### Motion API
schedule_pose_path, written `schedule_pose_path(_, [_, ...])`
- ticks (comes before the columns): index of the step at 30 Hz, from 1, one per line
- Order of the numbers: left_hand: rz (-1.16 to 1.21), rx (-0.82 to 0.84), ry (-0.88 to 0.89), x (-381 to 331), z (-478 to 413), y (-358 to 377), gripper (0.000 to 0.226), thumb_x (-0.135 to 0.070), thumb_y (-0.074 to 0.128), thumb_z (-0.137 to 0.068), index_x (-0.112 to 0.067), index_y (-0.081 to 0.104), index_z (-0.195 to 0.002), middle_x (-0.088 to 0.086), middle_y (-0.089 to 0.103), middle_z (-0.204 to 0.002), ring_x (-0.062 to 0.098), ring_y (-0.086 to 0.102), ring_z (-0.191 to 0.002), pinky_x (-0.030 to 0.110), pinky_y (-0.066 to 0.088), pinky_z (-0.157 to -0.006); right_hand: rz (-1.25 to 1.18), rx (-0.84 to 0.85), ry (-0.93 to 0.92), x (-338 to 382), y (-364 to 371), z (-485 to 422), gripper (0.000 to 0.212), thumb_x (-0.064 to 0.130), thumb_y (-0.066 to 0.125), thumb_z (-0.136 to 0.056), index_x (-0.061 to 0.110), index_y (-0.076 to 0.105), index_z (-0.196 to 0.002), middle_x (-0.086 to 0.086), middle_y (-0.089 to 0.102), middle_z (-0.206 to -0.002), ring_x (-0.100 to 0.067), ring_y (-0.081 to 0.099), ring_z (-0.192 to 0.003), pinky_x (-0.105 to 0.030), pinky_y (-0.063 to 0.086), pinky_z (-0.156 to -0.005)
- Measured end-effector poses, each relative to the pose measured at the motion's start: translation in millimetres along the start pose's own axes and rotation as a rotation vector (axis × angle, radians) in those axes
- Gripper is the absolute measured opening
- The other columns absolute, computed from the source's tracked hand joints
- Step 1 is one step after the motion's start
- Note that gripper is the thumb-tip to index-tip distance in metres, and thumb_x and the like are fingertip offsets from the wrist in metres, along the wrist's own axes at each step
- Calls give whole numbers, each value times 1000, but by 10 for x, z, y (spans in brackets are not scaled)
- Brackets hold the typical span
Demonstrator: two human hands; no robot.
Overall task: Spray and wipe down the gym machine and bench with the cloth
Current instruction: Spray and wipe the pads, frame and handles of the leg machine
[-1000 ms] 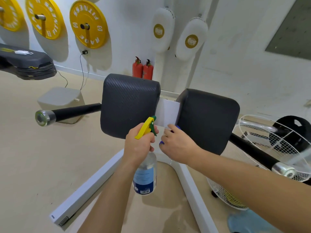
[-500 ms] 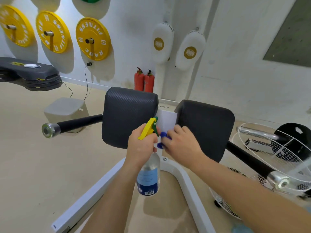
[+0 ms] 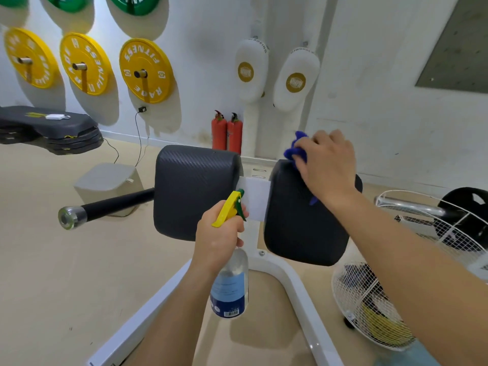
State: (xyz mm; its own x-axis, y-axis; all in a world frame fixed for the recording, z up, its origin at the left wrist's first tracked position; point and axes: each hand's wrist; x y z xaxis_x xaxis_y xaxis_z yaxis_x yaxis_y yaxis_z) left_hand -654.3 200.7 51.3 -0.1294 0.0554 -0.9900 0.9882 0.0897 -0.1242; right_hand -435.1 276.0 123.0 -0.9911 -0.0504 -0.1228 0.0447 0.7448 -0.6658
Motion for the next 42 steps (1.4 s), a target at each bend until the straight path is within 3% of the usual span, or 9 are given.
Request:
schedule_pose_path(4, [24,3,20,-221,-94,166,26,4,53,-92,-16,69,-90,-1,74,-92,18,62,-71,19,55,-56,-241,-5,263,-73,111,599,24,30,51,-100,12,60,-113,-11,60,-101,-27,53,-89,-40,46,-78])
schedule_pose_path(10, [39,46,58,-438,-202,370,28,9,52,-85,-10,72,-93,14,72,-93,21,61,-69,25,55,-56,-87,82,-297,256,273,1408,27,31,72,-89,18,59,-109,-5,59,-92,-23,49,-78,-36,39,-66])
schedule_pose_path(13, [11,35,54,-466,-271,380,30,7,53,-86,-14,73,-91,10,74,-95,21,61,-67,24,57,-56,-40,-72,-175,66,237,784,19,35,61,-97,18,62,-104,-6,61,-91,-26,52,-79,-37,39,-68])
schedule_pose_path(17, [-4,44,70,-530,-362,392,30,7,51,-89,-14,72,-91,4,75,-97,20,61,-69,23,57,-57,-107,-169,220,-102,241,261,23,34,53,-101,14,64,-104,-9,63,-91,-29,55,-81,-40,43,-69])
schedule_pose_path(22, [-32,77,-28,-881,-388,434,31,9,51,-84,-10,73,-92,6,73,-88,13,58,-59,27,57,-57,-156,140,222,8,112,610,32,38,58,-96,16,57,-120,-11,59,-106,-28,57,-90,-41,50,-74])
schedule_pose_path(27, [-35,128,-120,-1572,-388,489,30,11,51,-87,-9,71,-93,-7,66,-75,1,54,-52,18,51,-51,-308,743,313,-74,-374,317,42,36,62,-96,22,43,-130,-6,50,-121,-23,60,-97,-39,56,-78])
schedule_pose_path(32, [-125,162,-181,-2081,-389,346,38,6,51,-95,-27,67,-85,-11,64,-64,0,57,-52,19,54,-55,-706,1137,852,-183,-942,25,30,32,67,-92,17,52,-114,-2,61,-100,-20,61,-83,-29,46,-64])
schedule_pose_path(39, [-318,336,-276,-2520,-537,102,26,-10,54,-102,-33,66,-104,-1,68,-95,20,65,-83,34,62,-79,-916,1095,1529,-316,-1601,-380,15,26,60,-96,12,57,-100,-10,59,-66,-19,52,-43,-28,45,-52])
schedule_pose_path(42, [-382,432,-234,-2653,-775,75,20,-10,54,-103,-27,65,-105,-6,67,-93,18,64,-81,22,58,-69,-984,1007,1663,-381,-1660,-528,19,24,59,-98,9,57,-111,-9,57,-59,-20,53,-43,-31,50,-55])
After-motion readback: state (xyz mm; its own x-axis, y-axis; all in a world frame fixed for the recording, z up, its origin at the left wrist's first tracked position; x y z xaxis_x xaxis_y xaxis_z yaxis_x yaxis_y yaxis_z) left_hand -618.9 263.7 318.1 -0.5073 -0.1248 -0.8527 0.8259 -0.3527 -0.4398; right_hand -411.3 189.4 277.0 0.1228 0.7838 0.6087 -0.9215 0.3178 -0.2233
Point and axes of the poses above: each hand's wrist, its own z-axis away from the middle knuckle, its own y-axis out of the palm, x = y × z
